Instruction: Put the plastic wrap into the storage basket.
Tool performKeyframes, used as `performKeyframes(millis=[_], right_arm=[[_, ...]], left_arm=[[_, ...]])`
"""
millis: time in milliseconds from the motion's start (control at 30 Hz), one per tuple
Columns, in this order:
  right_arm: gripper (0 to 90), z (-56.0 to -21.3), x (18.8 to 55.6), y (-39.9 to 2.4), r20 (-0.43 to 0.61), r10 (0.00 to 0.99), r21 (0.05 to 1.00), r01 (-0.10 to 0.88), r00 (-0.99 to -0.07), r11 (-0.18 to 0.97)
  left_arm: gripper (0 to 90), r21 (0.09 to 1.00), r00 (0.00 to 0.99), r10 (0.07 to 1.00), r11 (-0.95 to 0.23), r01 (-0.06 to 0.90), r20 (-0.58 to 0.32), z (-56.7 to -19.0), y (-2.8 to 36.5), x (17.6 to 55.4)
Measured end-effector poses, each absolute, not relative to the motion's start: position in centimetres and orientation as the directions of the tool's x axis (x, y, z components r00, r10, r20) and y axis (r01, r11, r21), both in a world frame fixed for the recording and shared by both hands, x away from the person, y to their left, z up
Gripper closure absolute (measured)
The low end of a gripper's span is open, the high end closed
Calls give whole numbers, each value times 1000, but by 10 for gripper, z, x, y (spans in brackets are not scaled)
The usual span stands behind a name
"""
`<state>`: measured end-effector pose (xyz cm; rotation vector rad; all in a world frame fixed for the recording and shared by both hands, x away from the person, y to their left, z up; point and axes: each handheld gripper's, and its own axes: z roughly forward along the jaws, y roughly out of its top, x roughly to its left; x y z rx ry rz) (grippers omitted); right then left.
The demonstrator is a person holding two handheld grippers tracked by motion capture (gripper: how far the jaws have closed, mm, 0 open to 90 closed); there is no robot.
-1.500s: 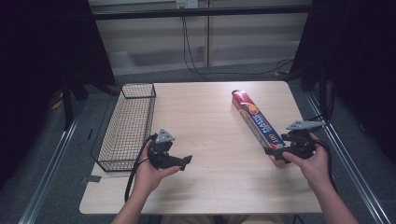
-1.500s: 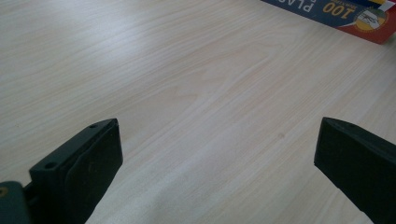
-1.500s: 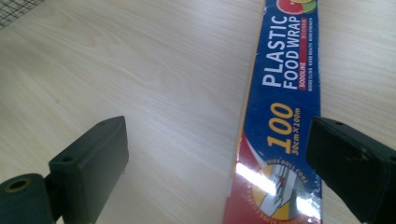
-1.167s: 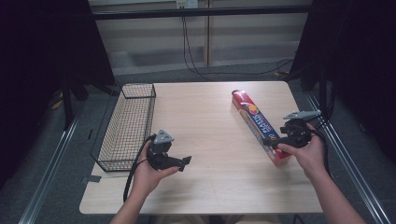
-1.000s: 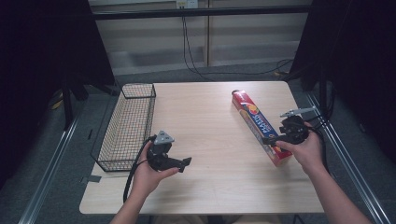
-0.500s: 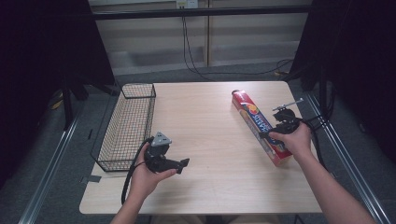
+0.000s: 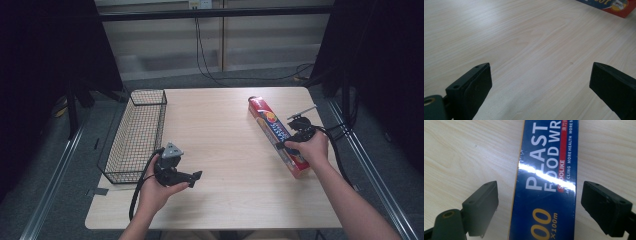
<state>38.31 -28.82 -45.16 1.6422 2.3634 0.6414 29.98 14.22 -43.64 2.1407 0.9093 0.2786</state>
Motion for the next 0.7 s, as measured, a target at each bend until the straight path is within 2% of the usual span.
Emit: performKeyframes(millis=[200, 367, 533, 700], right_arm=[[160, -459, 384, -287, 94, 924, 422, 855, -372, 301], [215, -462, 385, -286, 84, 923, 407, 859, -375, 312], [308, -465, 387, -286, 76, 923, 379, 867, -377, 323], [323, -466, 390, -285, 93, 933, 350, 889, -348, 296]], left_arm=[[46, 738, 720, 687, -437, 515, -95, -436, 141, 300], [46, 733, 725, 682, -445, 514, -94, -436, 140, 300], [49, 735, 725, 682, -444, 513, -94, -436, 140, 300], [51, 735, 725, 683, -445, 512, -91, -437, 139, 300]])
